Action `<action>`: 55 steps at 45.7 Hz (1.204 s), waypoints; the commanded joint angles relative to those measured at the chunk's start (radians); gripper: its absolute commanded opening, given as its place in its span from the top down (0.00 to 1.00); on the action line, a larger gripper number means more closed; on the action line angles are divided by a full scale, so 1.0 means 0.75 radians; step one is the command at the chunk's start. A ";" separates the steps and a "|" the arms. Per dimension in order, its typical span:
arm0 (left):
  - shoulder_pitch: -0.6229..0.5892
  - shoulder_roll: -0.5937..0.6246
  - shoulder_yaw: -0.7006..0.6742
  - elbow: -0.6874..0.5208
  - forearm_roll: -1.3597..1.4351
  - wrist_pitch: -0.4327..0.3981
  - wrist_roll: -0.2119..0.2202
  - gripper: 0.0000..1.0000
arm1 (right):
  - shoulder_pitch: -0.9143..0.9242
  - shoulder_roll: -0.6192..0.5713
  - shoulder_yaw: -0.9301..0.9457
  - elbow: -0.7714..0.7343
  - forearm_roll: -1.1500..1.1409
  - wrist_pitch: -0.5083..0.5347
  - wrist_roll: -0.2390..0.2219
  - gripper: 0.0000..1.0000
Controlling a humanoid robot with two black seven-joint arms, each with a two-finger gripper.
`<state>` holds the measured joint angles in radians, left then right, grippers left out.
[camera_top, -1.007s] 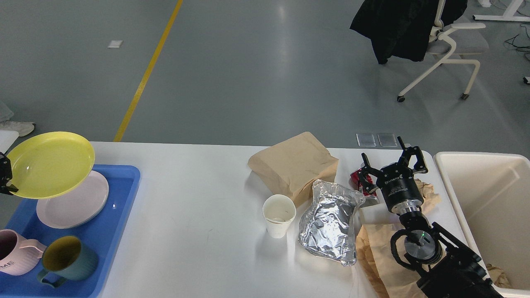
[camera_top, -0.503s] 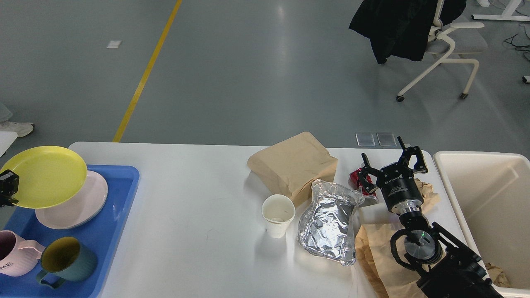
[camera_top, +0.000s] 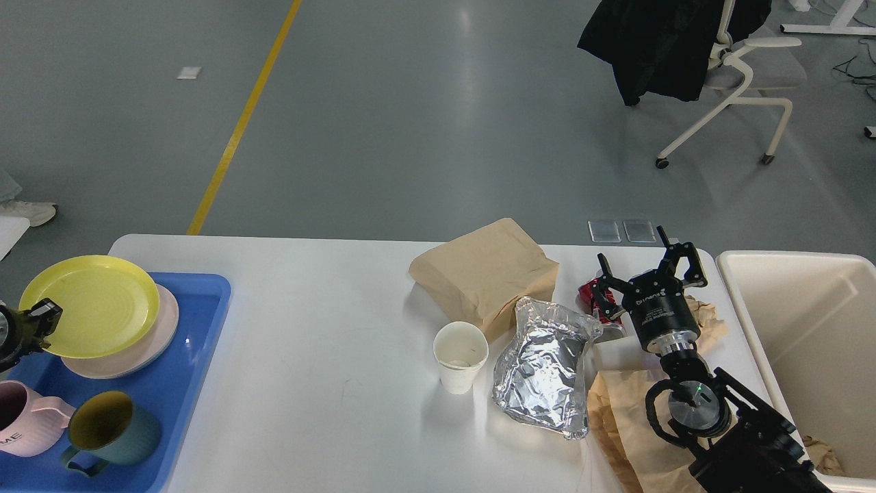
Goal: Tidy desktop
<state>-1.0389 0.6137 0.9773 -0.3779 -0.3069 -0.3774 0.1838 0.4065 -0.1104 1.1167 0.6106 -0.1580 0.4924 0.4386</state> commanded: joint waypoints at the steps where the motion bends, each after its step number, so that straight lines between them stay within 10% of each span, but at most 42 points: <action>1: 0.005 -0.002 -0.012 -0.001 0.002 0.006 -0.002 1.00 | 0.000 0.000 0.000 0.000 0.000 0.000 0.000 0.00; 20: 0.033 -0.035 -0.066 -0.012 0.012 0.008 0.000 0.99 | 0.000 0.000 0.000 0.000 0.000 0.000 0.000 0.00; 34: 0.035 -0.039 -0.078 -0.012 0.014 0.080 0.000 0.18 | 0.000 0.000 0.000 0.000 0.000 0.000 0.000 0.00; 47: 0.003 -0.019 -0.098 -0.028 0.021 0.070 0.000 0.05 | 0.000 0.000 0.000 0.000 0.000 0.000 0.000 0.00; 55: -0.044 0.137 -0.494 -0.030 0.037 0.065 -0.006 0.04 | 0.000 0.000 0.000 0.000 0.000 0.000 0.000 0.00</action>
<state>-1.0639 0.6250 0.8187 -0.4031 -0.2869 -0.3263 0.1827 0.4065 -0.1104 1.1167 0.6106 -0.1580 0.4924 0.4386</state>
